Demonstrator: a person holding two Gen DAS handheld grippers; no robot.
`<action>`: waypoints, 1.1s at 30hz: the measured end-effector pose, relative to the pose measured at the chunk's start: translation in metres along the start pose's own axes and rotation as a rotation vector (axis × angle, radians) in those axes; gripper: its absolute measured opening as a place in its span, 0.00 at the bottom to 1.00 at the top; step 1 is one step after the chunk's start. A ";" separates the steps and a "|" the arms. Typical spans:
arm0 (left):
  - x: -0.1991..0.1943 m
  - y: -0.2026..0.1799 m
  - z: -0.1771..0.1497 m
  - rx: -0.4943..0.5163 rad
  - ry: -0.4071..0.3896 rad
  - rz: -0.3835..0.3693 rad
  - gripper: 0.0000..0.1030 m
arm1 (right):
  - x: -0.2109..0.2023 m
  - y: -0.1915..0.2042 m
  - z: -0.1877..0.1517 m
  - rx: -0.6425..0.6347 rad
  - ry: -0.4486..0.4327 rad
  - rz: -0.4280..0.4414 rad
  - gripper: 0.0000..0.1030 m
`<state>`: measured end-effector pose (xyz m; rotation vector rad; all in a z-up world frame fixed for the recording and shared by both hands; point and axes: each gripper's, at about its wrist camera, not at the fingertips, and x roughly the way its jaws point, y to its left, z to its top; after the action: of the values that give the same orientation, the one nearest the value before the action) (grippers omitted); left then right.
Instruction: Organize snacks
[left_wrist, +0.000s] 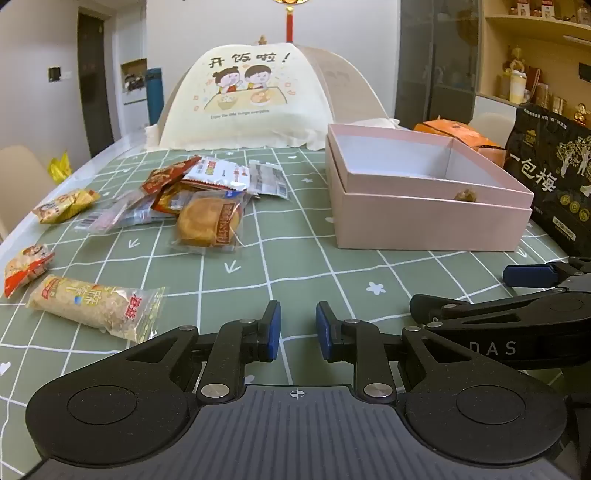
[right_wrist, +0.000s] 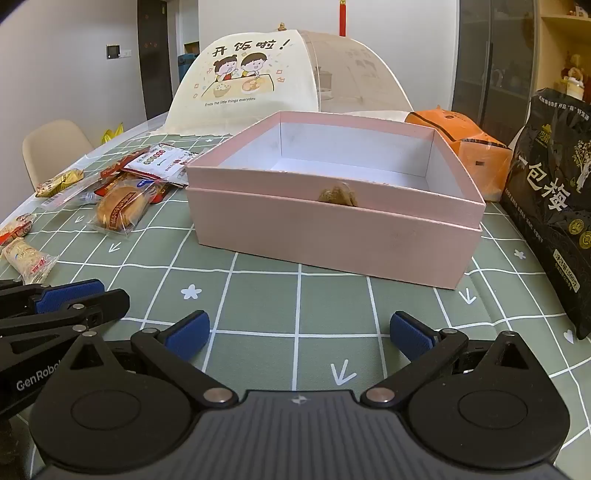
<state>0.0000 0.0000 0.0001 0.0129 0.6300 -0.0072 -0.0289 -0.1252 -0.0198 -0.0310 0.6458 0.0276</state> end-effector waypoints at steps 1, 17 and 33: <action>0.000 0.000 0.000 0.000 0.000 0.000 0.25 | 0.000 0.000 0.000 -0.003 -0.001 -0.002 1.00; 0.000 0.001 0.000 -0.006 0.001 -0.005 0.25 | 0.000 0.000 0.000 -0.003 0.001 -0.003 1.00; 0.003 0.002 0.000 -0.012 0.001 -0.009 0.25 | 0.000 0.000 0.000 -0.003 0.001 -0.003 1.00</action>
<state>0.0020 0.0020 -0.0017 -0.0016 0.6312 -0.0122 -0.0289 -0.1255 -0.0195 -0.0351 0.6465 0.0261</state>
